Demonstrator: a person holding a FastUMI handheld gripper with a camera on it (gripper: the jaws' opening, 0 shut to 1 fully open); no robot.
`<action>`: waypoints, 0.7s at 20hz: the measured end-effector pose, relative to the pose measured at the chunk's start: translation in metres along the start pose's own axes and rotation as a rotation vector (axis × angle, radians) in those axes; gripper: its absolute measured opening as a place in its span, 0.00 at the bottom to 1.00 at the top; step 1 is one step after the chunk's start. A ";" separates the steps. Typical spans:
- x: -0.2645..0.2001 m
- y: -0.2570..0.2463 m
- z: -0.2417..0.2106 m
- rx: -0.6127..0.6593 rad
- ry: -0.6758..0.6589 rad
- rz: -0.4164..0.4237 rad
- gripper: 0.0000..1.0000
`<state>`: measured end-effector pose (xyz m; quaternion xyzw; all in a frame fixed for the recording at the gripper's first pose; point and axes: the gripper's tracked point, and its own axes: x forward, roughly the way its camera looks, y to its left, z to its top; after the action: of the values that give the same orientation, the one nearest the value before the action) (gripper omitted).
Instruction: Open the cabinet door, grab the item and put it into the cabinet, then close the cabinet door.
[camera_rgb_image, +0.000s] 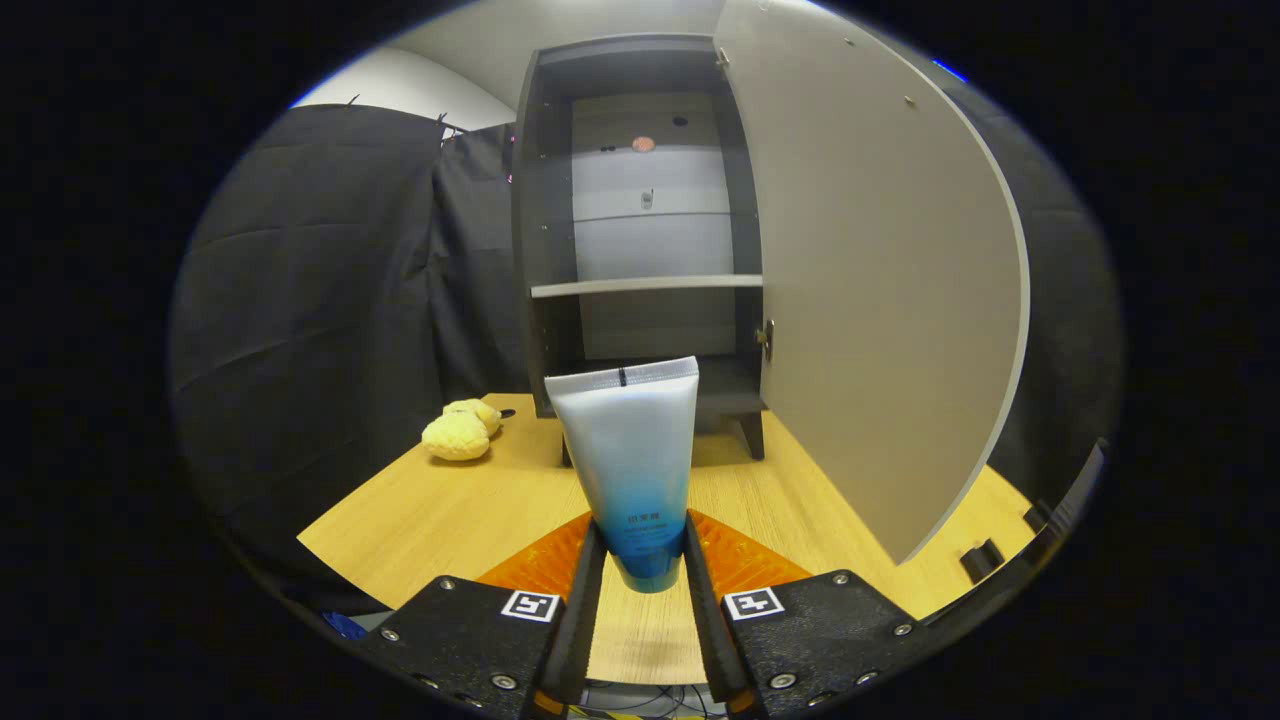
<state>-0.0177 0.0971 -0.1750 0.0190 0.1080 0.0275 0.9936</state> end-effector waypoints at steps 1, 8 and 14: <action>-0.003 0.003 0.015 -0.001 -0.001 0.000 0.46; -0.013 0.027 0.091 0.014 0.013 0.012 0.46; 0.017 0.036 0.148 -0.036 -0.046 0.048 0.44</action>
<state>0.0291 0.1295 -0.0328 0.0041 0.0840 0.0529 0.9951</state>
